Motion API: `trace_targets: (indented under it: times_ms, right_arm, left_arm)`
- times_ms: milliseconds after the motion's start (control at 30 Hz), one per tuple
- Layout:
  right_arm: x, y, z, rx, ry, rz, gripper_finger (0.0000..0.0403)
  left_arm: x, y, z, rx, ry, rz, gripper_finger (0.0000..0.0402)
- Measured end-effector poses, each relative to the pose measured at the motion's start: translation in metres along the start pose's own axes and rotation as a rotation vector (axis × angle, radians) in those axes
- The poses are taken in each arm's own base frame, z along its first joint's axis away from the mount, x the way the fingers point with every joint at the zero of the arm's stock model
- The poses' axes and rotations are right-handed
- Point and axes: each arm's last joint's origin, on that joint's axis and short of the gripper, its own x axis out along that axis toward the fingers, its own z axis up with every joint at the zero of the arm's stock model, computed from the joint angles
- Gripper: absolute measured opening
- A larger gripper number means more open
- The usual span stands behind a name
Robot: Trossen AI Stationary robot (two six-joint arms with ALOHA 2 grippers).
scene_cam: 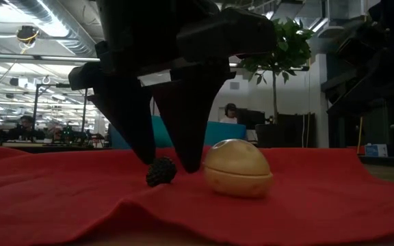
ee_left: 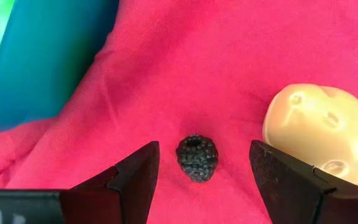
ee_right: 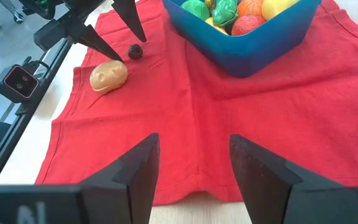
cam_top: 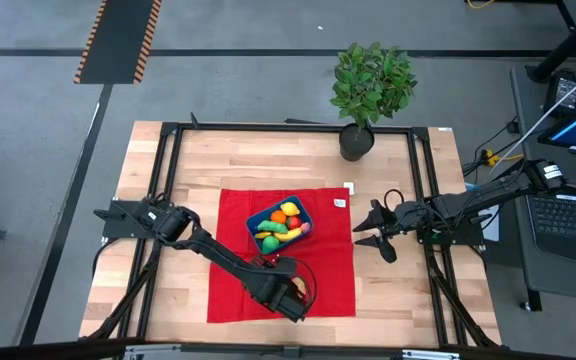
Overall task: Pick and placing Produce into tupperware
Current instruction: Put the blackberry into the blue bin
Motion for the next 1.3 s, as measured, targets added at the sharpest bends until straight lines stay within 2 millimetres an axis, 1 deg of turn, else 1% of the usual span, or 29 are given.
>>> trace_targets:
  times_ms: [967,1100,1300]
  right_arm:
    - [0.0,0.0,0.0,0.0,0.0,0.0,0.0196]
    - [0.0,0.0,0.0,0.0,0.0,0.0,0.0196]
    - [0.0,-0.0001,0.0,0.0,0.0,0.0,0.0196]
  left_arm:
    - [0.0024,-0.0002,-0.0009,0.005,0.011,0.005,0.0241]
    - [0.0029,0.0,-0.0002,0.004,0.011,0.006,0.023]
    - [0.003,0.0,0.0001,0.003,0.011,0.006,0.0197]
